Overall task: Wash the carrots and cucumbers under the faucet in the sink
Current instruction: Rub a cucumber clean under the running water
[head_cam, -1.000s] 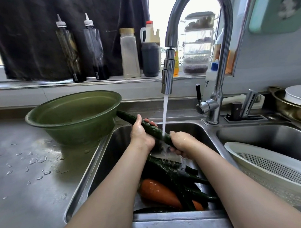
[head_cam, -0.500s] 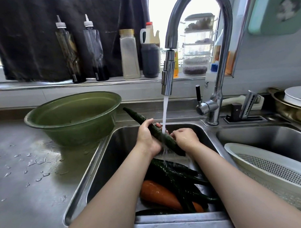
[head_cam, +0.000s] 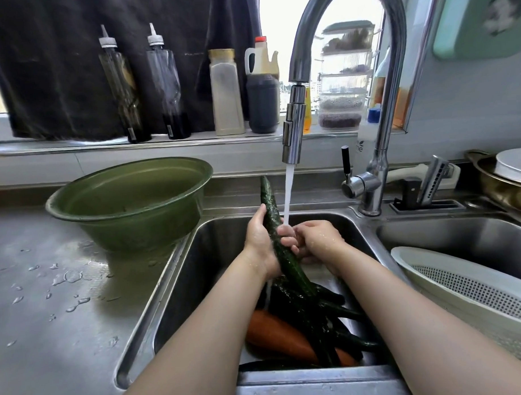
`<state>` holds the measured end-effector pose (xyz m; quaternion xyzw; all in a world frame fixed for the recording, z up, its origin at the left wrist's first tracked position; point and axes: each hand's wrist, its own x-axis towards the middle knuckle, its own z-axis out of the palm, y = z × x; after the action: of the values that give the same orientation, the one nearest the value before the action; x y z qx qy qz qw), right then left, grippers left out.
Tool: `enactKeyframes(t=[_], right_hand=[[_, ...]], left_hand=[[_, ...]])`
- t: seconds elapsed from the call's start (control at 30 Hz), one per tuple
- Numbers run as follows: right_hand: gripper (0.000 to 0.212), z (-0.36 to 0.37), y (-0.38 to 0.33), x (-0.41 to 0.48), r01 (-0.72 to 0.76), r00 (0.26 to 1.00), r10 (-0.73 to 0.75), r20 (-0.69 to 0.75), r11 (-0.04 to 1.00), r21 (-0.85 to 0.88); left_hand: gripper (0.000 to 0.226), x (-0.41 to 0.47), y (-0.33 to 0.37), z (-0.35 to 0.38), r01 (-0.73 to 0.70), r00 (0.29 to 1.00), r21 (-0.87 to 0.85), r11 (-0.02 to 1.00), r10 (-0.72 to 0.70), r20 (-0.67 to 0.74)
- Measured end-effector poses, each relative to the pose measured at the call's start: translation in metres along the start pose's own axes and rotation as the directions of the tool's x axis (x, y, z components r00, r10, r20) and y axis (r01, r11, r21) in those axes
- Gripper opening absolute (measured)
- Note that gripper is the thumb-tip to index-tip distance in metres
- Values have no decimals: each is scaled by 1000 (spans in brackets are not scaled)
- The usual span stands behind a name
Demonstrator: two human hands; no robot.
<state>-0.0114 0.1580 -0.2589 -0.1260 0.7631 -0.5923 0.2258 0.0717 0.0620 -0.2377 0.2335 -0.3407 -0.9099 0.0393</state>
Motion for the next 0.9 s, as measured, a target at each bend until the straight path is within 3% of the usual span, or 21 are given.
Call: enactKeyframes(t=[0.13, 0.27, 0.4, 0.47, 0.57, 0.63, 0.73, 0.8, 0.9], right_hand=[[30, -2, -6, 3, -40, 997, 23, 70, 968, 248], [34, -12, -8, 7, 7, 989, -54, 138, 947, 321], [36, -19, -5, 15, 62, 971, -142, 190, 924, 378], [38, -18, -5, 15, 29, 959, -164, 232, 869, 495], [63, -14, -9, 12, -56, 936, -166, 309, 798, 600], [68, -12, -12, 11, -63, 936, -158, 313, 802, 594], [40, -13, -15, 6, -89, 926, -141, 351, 821, 564], [36, -13, -14, 1, -88, 901, -132, 414, 878, 470], [54, -9, -8, 1, 28, 923, -120, 367, 969, 247]], left_hand=[[65, 0, -3, 6, -99, 994, 96, 991, 102, -32], [48, -2, -1, 11, -200, 979, 148, 968, 203, -5], [51, 2, 5, 2, -187, 980, 135, 973, 195, -47], [54, 7, 7, -3, -178, 982, 98, 979, 183, -50], [54, 12, 5, -3, -173, 985, 153, 973, 175, -3], [43, 14, 1, -1, -181, 983, 192, 964, 180, 24], [14, 16, 1, 1, -280, 957, 245, 928, 252, 141], [20, 13, 5, 1, -335, 939, 294, 895, 293, 181], [21, 12, 8, 0, -403, 910, 451, 797, 402, 103]])
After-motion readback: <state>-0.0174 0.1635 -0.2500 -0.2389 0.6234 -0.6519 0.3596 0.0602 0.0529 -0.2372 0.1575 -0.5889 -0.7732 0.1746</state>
